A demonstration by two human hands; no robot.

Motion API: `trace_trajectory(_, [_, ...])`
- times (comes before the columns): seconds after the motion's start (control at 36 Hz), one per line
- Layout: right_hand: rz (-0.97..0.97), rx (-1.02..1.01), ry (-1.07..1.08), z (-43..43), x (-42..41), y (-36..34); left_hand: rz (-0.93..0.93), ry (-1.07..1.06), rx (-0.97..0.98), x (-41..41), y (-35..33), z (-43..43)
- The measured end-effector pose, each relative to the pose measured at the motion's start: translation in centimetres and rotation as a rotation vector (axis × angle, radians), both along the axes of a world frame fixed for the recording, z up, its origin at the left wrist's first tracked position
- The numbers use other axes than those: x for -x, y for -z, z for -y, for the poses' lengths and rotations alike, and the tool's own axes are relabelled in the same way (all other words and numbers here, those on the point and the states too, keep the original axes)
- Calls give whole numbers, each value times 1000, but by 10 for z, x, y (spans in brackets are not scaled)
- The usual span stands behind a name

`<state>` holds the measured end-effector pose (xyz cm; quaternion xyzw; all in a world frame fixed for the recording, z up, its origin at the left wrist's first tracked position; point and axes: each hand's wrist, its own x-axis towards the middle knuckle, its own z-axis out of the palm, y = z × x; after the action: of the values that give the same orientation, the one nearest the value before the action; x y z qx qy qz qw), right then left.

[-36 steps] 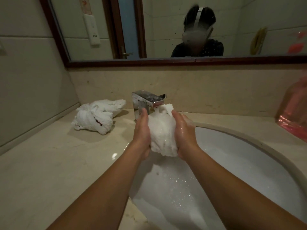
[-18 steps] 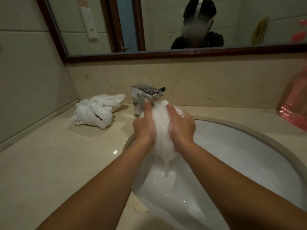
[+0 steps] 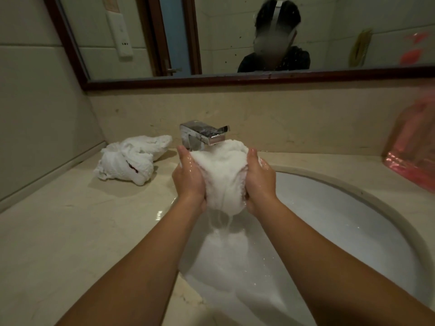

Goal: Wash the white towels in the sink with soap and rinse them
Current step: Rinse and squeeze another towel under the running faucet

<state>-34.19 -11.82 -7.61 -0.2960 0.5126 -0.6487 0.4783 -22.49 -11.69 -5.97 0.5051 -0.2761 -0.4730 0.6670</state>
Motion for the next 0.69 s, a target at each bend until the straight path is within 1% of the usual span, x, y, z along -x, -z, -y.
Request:
trace_trajectory(0.08, [90,-44,45,3,2,4,11,-33,32,0,2,1])
trace_trajectory(0.17, [86,-42,71,1,4,5,41,-88,69,0,2,-1])
trace_trajectory(0.22, [64,-49,68,1,1,5,23,-108,77,0,1,-2])
trace_trajectory(0.31, [-6,-45,-4,-3,-8,2,31,-72,97,2,-2,-6])
trace_trajectory(0.39, [-143,3,-133,-10,-19,3,140,-17,127,1,-1,-8])
trace_trajectory(0.47, [-159,-33,-192,-11,-26,11,253,27,149,1,1,-6])
trace_trajectory(0.53, [-197,-24,-194,-10,-27,15,273,48,159,1,3,-6])
trace_trajectory(0.58, [-248,17,-154,-9,-24,14,301,67,153,0,5,-3])
trace_trajectory(0.69, [-292,116,-4,-1,-5,10,386,110,126,2,4,-4])
